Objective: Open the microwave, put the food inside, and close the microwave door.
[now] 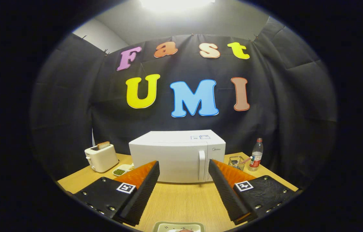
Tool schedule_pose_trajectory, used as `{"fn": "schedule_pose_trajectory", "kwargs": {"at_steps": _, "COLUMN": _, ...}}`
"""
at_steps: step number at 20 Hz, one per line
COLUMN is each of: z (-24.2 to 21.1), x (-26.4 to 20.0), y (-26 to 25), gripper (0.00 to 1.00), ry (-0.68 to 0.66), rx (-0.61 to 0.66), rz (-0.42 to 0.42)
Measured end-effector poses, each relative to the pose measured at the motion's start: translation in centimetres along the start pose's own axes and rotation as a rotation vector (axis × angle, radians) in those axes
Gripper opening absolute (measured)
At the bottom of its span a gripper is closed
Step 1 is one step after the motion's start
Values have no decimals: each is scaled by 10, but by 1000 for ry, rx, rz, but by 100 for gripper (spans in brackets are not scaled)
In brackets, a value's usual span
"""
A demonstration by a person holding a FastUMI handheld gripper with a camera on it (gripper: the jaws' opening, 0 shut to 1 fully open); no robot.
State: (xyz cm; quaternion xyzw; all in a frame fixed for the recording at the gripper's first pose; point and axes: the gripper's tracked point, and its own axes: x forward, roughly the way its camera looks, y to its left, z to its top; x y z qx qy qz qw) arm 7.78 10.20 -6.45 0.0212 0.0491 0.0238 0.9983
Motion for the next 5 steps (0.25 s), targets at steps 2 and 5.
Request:
{"fn": "schedule_pose_trajectory", "kwargs": {"at_steps": 2, "z": 6, "x": -4, "y": 3, "gripper": 96, "ry": -14, "rx": 0, "rz": 3}}
{"fn": "schedule_pose_trajectory", "kwargs": {"at_steps": 5, "z": 17, "x": -8, "y": 9, "gripper": 96, "ry": -30, "rx": 1, "rz": 20}}
